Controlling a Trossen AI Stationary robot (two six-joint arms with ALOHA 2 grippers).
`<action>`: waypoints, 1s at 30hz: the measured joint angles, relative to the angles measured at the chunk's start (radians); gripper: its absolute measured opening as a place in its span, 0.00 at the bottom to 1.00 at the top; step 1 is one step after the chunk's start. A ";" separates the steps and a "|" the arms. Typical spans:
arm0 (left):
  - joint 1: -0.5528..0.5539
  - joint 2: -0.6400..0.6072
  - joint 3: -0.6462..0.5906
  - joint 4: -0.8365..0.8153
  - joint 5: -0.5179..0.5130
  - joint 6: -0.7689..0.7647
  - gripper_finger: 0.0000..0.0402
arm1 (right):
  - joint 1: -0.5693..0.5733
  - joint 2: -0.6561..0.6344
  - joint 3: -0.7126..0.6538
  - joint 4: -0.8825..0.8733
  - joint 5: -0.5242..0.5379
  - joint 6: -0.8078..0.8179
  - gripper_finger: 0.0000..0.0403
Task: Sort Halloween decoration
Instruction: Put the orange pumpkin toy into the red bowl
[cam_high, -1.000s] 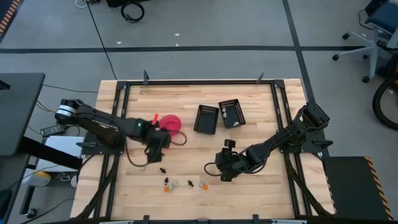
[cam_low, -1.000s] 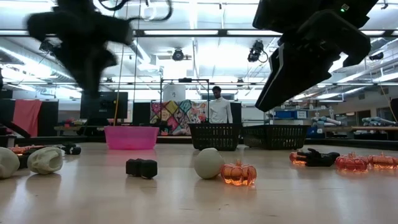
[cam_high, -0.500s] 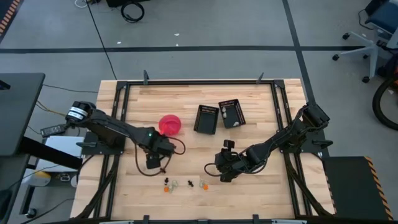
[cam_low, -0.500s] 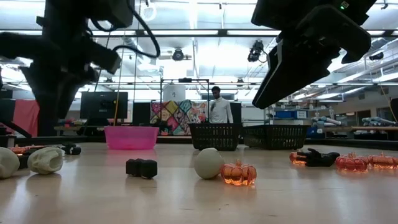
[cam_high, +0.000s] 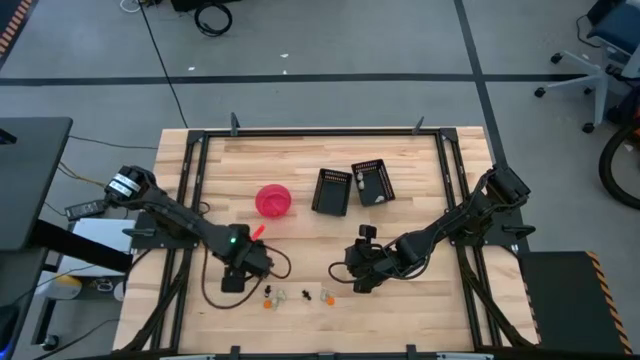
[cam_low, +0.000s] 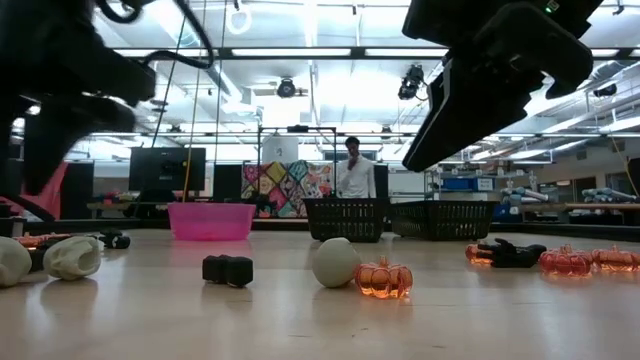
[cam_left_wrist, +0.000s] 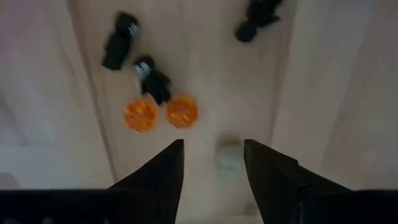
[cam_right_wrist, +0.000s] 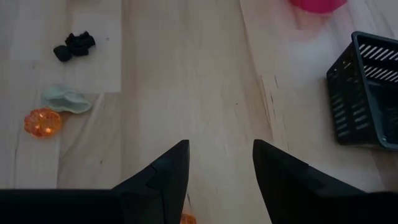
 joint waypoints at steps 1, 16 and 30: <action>-0.004 0.000 0.000 -0.001 0.004 -0.022 0.44 | 0.000 0.000 0.000 -0.001 0.000 0.000 0.45; -0.001 0.009 -0.113 0.091 0.017 -0.322 0.44 | 0.006 0.000 0.000 0.004 0.000 -0.020 0.45; -0.002 -0.031 -0.229 0.243 -0.030 -0.443 0.44 | 0.006 0.000 0.000 0.023 0.000 -0.027 0.45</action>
